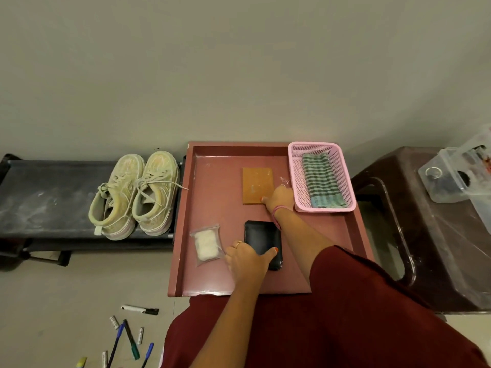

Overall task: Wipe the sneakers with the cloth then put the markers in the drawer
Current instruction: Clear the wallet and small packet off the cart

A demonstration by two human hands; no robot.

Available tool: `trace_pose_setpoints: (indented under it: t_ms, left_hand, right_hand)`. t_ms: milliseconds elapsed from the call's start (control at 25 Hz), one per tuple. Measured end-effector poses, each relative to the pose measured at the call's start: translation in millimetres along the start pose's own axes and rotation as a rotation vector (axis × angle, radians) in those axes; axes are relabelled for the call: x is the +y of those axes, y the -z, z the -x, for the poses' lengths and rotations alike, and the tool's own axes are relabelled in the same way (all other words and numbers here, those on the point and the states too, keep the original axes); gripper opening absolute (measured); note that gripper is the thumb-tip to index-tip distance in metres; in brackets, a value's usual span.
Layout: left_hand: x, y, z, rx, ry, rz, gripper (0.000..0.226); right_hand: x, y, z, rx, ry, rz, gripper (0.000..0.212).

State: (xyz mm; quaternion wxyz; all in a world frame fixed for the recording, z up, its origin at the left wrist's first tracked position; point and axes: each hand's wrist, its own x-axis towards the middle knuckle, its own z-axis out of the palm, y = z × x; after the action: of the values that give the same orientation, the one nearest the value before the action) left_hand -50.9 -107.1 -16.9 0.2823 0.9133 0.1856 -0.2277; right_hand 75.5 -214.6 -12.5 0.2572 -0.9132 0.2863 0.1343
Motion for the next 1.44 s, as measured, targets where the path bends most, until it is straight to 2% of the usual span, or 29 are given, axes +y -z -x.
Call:
trace_pose_setpoints:
  t_ms: [160,280,360,440,480,560,720,840,960,1120,1280,1440]
  left_hand:
    - [2.9,-2.0,-2.5,-0.058,-0.021,0.107,0.073]
    - [3.7,-4.0,1.6,-0.119,-0.078,0.319,0.055]
    - [0.4,1.4,5.3,-0.157,-0.117,0.418,0.043]
    - [-5.6,10.9,10.0,-0.169,-0.16,0.528,0.037]
    - [-7.9,17.3,13.6,-0.169,-0.166,0.625,0.034]
    - [-11.0,30.1,21.7,-0.182,-0.144,0.865,0.028]
    - [3.2,51.0,31.7,-0.229,-0.092,1.205,0.025]
    - [35.3,57.4,43.2,-0.253,-0.142,1.217,0.033]
    - [71.8,55.6,64.6,-0.274,-0.194,1.172,0.039]
    - [102.8,44.6,86.6,-0.289,-0.249,1.18,0.027]
    - [134.1,27.5,108.0,-0.425,-0.324,1.284,0.036]
    - [172.8,3.3,130.3,-0.39,-0.426,1.222,0.042]
  right_hand:
    - [-0.1,-1.7,-0.9,-0.016,-0.079,-0.109,0.041]
    - [-2.0,-1.1,3.1,-0.026,-0.11,-0.246,0.008]
    - [-1.2,3.1,6.8,-0.047,-0.089,-0.405,0.018]
    - [0.1,16.2,18.9,-0.061,-0.089,-0.713,0.014]
    - [2.3,28.4,30.5,-0.056,-0.084,-0.881,0.007]
    - [13.5,59.0,57.6,0.008,-0.016,-1.137,0.012]
    - [55.7,110.0,112.8,0.21,0.112,-1.263,0.029]
    - [83.3,111.4,143.2,0.12,0.088,-1.295,0.042]
    - [98.5,109.4,164.1,0.007,0.068,-1.337,0.041]
    - [117.4,133.1,178.5,-0.021,0.071,-1.454,0.036]
    - [132.4,164.4,184.0,-0.078,0.114,-1.503,0.033]
    - [157.1,196.6,190.2,-0.025,0.132,-1.559,0.033]
